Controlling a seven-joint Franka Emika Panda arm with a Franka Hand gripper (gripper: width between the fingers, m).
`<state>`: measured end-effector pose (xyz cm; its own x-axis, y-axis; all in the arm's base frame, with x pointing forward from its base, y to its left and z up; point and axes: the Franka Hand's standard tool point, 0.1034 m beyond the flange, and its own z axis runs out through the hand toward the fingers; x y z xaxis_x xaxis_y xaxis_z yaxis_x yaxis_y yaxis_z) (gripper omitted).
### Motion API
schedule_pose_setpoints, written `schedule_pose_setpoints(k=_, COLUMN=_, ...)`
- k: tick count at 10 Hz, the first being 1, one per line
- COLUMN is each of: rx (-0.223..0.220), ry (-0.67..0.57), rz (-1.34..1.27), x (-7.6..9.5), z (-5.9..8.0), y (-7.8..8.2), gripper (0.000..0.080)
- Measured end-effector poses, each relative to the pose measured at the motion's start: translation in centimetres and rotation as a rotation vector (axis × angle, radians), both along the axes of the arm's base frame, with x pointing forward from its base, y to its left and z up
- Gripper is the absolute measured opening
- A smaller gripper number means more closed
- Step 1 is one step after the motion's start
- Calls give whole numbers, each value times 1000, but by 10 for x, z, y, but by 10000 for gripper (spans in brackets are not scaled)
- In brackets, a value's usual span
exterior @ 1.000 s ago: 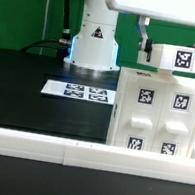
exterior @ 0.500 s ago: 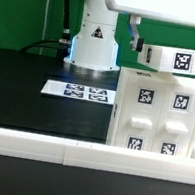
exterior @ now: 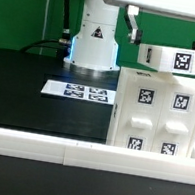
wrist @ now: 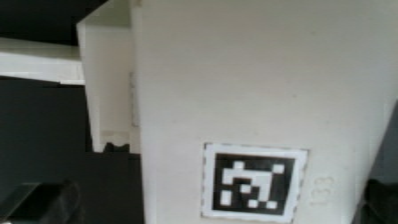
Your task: Assemble cabinet
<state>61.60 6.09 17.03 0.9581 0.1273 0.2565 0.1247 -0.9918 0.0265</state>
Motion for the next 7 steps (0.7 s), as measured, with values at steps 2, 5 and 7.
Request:
schedule_pose_setpoints(k=2, rx=0, ry=1, rz=0, x=0, z=0, y=1, gripper=771)
schedule_pose_setpoints(k=5, rx=1, ry=-1, rz=2, x=2, z=3, y=3, gripper=409)
schedule_pose_setpoints(k=7, rx=4, ry=-26, rz=6, x=6, z=8, y=5, gripper=210)
